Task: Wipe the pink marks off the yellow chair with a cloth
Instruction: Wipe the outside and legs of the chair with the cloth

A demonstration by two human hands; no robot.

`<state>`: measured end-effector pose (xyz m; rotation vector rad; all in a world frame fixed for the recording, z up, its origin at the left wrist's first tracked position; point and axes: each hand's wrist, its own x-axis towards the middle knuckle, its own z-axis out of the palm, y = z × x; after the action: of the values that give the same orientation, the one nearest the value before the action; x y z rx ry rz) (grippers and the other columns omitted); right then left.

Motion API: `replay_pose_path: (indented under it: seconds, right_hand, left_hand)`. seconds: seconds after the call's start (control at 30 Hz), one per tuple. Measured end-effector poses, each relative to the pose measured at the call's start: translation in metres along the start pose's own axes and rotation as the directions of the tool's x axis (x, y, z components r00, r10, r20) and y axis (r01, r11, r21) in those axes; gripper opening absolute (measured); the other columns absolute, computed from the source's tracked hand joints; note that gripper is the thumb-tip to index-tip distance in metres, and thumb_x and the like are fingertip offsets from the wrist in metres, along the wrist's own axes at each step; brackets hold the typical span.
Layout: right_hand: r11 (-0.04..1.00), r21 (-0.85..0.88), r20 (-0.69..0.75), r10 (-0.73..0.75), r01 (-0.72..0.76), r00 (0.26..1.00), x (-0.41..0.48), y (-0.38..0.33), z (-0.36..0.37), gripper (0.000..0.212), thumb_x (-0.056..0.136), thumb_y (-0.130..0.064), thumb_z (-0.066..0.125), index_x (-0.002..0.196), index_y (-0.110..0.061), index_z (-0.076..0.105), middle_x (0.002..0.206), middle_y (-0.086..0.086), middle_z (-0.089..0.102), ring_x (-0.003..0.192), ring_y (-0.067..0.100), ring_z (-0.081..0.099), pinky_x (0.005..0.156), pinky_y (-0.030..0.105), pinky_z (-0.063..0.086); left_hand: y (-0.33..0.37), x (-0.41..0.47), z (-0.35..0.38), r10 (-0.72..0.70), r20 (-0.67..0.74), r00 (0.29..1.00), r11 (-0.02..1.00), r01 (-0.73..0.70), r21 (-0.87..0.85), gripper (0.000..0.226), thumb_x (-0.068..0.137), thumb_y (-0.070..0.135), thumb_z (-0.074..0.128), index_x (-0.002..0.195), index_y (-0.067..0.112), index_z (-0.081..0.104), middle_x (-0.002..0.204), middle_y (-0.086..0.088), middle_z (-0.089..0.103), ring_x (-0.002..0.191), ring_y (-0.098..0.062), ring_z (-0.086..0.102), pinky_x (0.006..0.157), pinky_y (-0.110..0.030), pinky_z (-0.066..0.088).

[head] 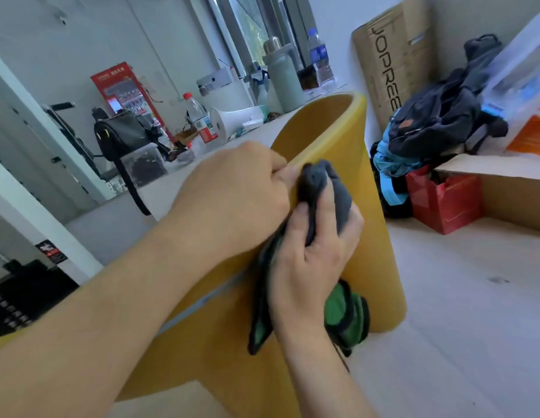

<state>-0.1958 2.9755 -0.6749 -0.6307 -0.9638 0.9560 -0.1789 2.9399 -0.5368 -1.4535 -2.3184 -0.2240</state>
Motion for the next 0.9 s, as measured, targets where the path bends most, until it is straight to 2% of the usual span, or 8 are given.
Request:
replay_pose_path:
  seconds: [0.1, 0.17, 0.23, 0.3, 0.43, 0.6, 0.8, 0.9]
  right_hand:
    - [0.976, 0.074, 0.0, -0.205, 0.204, 0.979, 0.026, 0.015, -0.002, 0.037, 0.094, -0.02, 0.05, 0.132, -0.019, 0.052, 0.128, 0.017, 0.052, 0.119, 0.027, 0.05, 0.105, 0.033, 0.037]
    - [1.0, 0.019, 0.107, 0.012, -0.014, 0.994, 0.037, 0.068, -0.016, 0.041, 0.096, -0.029, 0.048, 0.133, -0.014, 0.054, 0.128, 0.016, 0.051, 0.119, 0.031, 0.051, 0.102, 0.038, 0.039]
    - [0.9, -0.058, 0.252, 0.433, -0.433, 0.866, 0.03, 0.099, -0.032, 0.046, 0.088, -0.058, 0.051, 0.124, -0.03, 0.057, 0.121, 0.005, 0.051, 0.109, 0.026, 0.053, 0.093, 0.036, 0.041]
    - [0.845, -0.132, 0.293, 0.533, -0.519, 0.793, 0.02, 0.102, -0.038, 0.056, 0.074, -0.074, 0.042, 0.117, -0.04, 0.056, 0.118, 0.003, 0.052, 0.104, 0.024, 0.053, 0.094, 0.043, 0.044]
    - [0.993, -0.043, 0.117, 0.113, -0.109, 0.987, 0.004, 0.004, -0.021, 0.05, 0.089, -0.044, 0.046, 0.132, -0.02, 0.058, 0.132, 0.017, 0.05, 0.116, 0.024, 0.048, 0.103, 0.018, 0.031]
    - [0.952, 0.072, 0.17, -0.306, 0.298, 0.937, -0.008, -0.01, -0.024, 0.036, 0.099, -0.023, 0.047, 0.135, -0.019, 0.051, 0.137, 0.016, 0.045, 0.123, 0.029, 0.046, 0.106, 0.04, 0.036]
    - [0.944, 0.027, 0.252, 0.312, -0.329, 0.916, 0.002, 0.047, -0.041, 0.05, 0.086, -0.047, 0.04, 0.133, -0.032, 0.053, 0.143, -0.005, 0.047, 0.127, 0.02, 0.05, 0.093, 0.001, 0.03]
    - [0.951, 0.01, 0.255, 0.296, -0.308, 0.921, -0.009, -0.003, -0.041, 0.048, 0.086, -0.036, 0.044, 0.132, -0.03, 0.058, 0.143, -0.012, 0.048, 0.127, 0.013, 0.049, 0.095, 0.003, 0.03]
  left_hand:
    - [0.013, 0.015, 0.001, -0.014, 0.092, 0.996, 1.0, 0.014, 0.002, 0.034, 0.098, 0.034, 0.039, 0.075, 0.016, 0.058, 0.077, -0.004, 0.06, 0.083, -0.03, 0.055, 0.067, -0.034, 0.042]
    - [0.013, 0.017, -0.005, -0.025, 0.219, 0.975, 0.999, 0.032, -0.028, 0.03, 0.1, 0.033, 0.035, 0.106, 0.022, 0.063, 0.102, -0.003, 0.064, 0.097, -0.024, 0.056, 0.074, -0.027, 0.042]
    - [0.008, 0.009, -0.013, -0.054, 0.338, 0.94, 0.996, 0.075, -0.05, 0.038, 0.1, 0.039, 0.032, 0.137, 0.039, 0.043, 0.128, 0.012, 0.052, 0.115, -0.011, 0.046, 0.081, -0.016, 0.033]
    - [0.002, 0.001, -0.017, -0.053, 0.367, 0.928, 0.991, 0.093, -0.092, 0.045, 0.097, 0.048, 0.031, 0.142, 0.05, 0.027, 0.143, 0.022, 0.036, 0.126, 0.001, 0.031, 0.09, -0.012, 0.02]
    - [-0.006, -0.005, -0.013, -0.021, 0.31, 0.95, 0.935, 0.129, -0.332, 0.038, 0.097, 0.038, 0.037, 0.134, 0.044, 0.044, 0.131, 0.032, 0.044, 0.112, 0.019, 0.041, 0.09, -0.002, 0.03]
    - [-0.005, -0.018, -0.02, -0.08, 0.258, 0.963, 0.796, 0.218, -0.565, 0.035, 0.1, 0.016, 0.035, 0.109, 0.028, 0.067, 0.102, 0.019, 0.071, 0.096, 0.006, 0.064, 0.084, -0.012, 0.049]
    - [-0.002, -0.018, -0.023, -0.138, 0.281, 0.95, 0.873, 0.251, -0.418, 0.032, 0.098, 0.021, 0.046, 0.124, 0.032, 0.061, 0.095, 0.005, 0.075, 0.081, -0.009, 0.071, 0.078, -0.024, 0.056]
    - [0.001, -0.016, -0.02, -0.158, 0.218, 0.963, 0.896, 0.233, -0.377, 0.031, 0.098, 0.017, 0.048, 0.121, 0.031, 0.063, 0.091, 0.009, 0.074, 0.079, -0.005, 0.07, 0.078, -0.023, 0.056]
